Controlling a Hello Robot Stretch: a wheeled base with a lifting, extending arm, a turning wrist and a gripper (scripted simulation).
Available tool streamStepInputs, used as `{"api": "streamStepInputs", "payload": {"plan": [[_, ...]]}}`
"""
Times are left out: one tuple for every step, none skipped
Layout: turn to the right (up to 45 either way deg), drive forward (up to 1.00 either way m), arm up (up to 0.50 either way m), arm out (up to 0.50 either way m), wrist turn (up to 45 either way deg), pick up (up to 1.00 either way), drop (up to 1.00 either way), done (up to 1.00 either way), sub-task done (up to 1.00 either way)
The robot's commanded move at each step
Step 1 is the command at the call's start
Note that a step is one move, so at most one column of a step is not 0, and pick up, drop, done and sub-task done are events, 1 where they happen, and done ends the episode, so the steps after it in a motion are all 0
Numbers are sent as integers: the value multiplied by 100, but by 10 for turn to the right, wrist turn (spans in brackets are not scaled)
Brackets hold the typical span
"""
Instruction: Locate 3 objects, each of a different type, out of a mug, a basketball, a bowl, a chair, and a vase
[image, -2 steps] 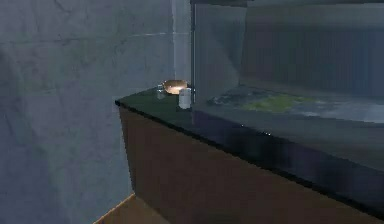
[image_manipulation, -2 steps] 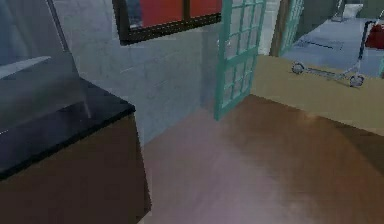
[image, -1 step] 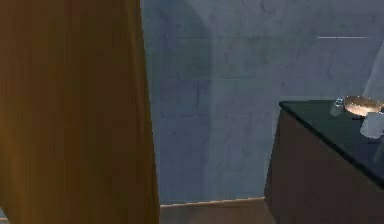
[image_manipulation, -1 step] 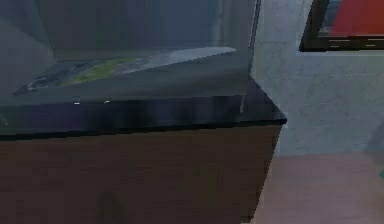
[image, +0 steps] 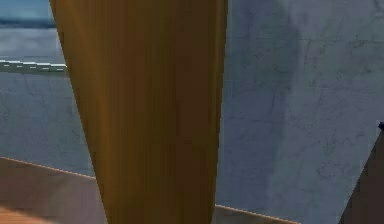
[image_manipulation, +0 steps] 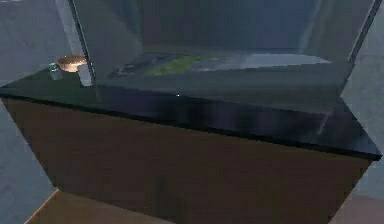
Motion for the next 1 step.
{"api": "streamStepInputs", "payload": {"plan": [[0, 10, 0, 0, 0, 0, 0, 0, 0]]}}
